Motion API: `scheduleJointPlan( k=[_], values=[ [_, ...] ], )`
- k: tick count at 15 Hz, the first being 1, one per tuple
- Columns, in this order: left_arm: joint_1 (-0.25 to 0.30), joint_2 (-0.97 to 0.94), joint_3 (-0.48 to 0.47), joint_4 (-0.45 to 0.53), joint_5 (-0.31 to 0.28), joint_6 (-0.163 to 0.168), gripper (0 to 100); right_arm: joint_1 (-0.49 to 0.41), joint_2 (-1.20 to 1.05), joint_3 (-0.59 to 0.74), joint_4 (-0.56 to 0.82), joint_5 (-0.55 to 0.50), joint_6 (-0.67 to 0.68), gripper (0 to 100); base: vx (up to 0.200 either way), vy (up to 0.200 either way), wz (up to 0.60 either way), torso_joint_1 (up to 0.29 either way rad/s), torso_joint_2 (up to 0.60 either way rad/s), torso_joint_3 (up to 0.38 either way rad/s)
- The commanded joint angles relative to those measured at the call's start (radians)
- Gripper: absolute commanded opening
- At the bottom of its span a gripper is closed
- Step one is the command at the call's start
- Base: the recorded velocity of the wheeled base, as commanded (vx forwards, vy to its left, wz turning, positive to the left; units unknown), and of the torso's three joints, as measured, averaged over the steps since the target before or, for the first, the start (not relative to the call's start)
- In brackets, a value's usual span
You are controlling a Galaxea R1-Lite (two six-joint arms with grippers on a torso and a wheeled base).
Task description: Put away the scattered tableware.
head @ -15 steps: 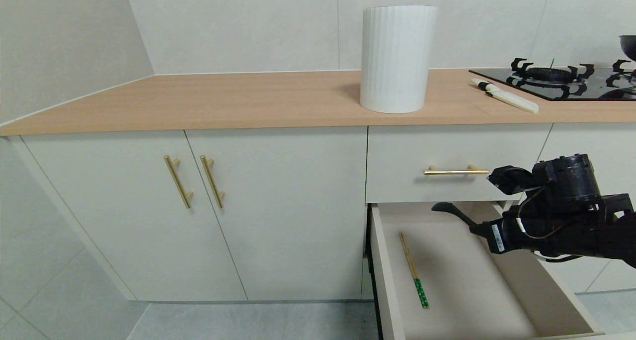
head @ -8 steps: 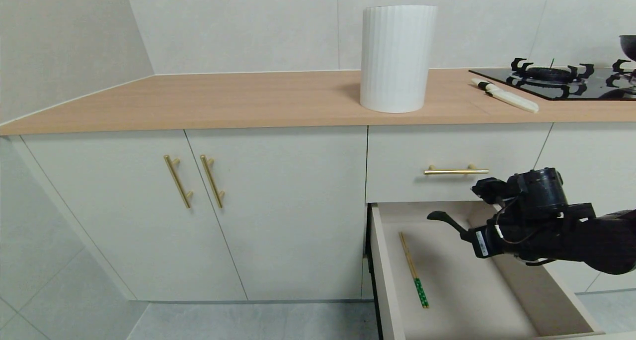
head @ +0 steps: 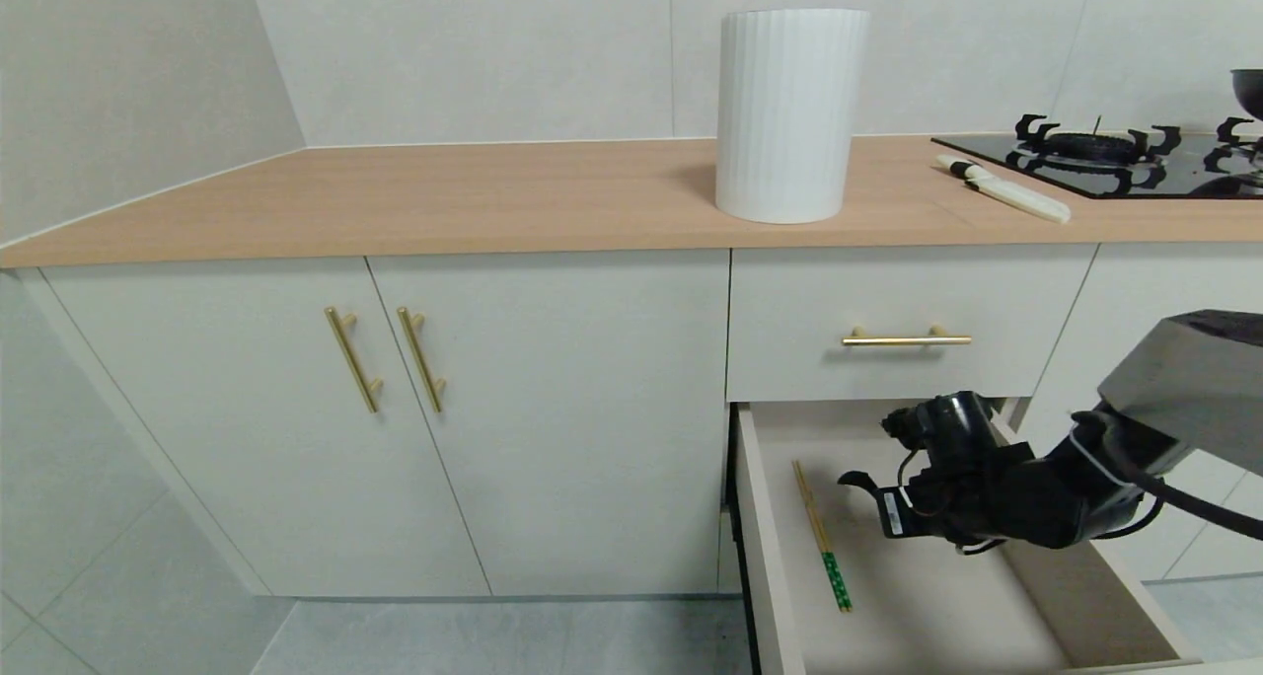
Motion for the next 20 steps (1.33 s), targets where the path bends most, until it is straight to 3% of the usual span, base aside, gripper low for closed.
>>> scheduleJointPlan(
  k=[1, 15, 16, 20],
  values=[
    [0.0, 0.0, 0.0, 0.0, 0.0, 0.0, 100, 0.003, 0.115, -0.021, -0.019, -0.017, 0.003, 0, 0.0, 0.0, 0.0, 0.0, 0.0, 0.0],
    [0.0, 0.0, 0.0, 0.0, 0.0, 0.0, 100, 0.003, 0.176, -0.021, -0.051, -0.054, -0.005, 0, 0.0, 0.0, 0.0, 0.0, 0.0, 0.0],
    [0.0, 0.0, 0.0, 0.0, 0.0, 0.0, 100, 0.003, 0.176, -0.021, -0.051, -0.054, -0.005, 100, 0.0, 0.0, 0.0, 0.0, 0.0, 0.0],
    [0.0, 0.0, 0.0, 0.0, 0.0, 0.0, 100, 0.003, 0.171, -0.02, -0.049, -0.054, -0.003, 100, 0.0, 0.0, 0.0, 0.0, 0.0, 0.0]
  ],
)
